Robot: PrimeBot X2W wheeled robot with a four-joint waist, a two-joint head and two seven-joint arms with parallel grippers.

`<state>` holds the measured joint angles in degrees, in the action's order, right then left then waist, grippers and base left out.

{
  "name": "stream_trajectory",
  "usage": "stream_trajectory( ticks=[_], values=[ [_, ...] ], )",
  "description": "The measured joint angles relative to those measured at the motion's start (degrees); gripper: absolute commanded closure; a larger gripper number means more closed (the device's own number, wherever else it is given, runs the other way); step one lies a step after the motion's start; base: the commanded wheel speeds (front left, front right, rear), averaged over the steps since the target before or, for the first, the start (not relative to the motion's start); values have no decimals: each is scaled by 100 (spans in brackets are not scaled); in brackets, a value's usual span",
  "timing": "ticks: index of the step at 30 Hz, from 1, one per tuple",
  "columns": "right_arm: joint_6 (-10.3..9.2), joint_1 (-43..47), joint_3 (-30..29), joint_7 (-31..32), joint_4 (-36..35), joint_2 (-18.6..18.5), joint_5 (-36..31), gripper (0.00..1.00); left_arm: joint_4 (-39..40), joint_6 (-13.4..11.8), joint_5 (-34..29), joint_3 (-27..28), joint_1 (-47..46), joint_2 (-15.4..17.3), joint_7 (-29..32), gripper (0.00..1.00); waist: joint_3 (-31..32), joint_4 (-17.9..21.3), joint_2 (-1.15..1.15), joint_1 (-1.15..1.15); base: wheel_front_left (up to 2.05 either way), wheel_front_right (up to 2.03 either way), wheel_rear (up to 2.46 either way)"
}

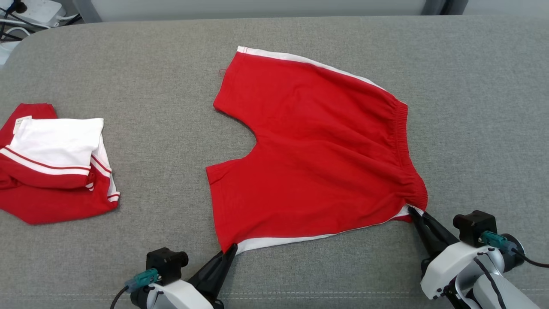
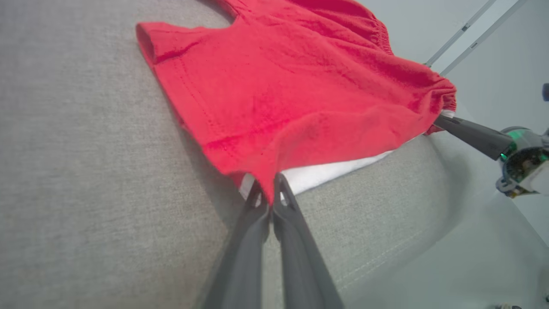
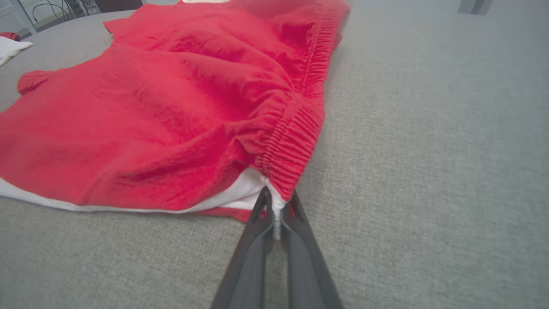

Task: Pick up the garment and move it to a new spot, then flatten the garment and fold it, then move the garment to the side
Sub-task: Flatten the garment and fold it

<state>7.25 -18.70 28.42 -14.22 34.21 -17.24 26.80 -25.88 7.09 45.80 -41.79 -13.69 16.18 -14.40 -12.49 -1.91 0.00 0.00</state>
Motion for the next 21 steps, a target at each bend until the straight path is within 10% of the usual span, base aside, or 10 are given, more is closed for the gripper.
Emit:
stream_trajectory(
  ticks=[21],
  values=[
    [0, -597, 2740, 790, -1478, -1713, 2969, 100, 726, 0, 2767, -2016, -377, 1885, 354, 100, 686, -42, 0, 0, 0, 0, 0]
  ],
)
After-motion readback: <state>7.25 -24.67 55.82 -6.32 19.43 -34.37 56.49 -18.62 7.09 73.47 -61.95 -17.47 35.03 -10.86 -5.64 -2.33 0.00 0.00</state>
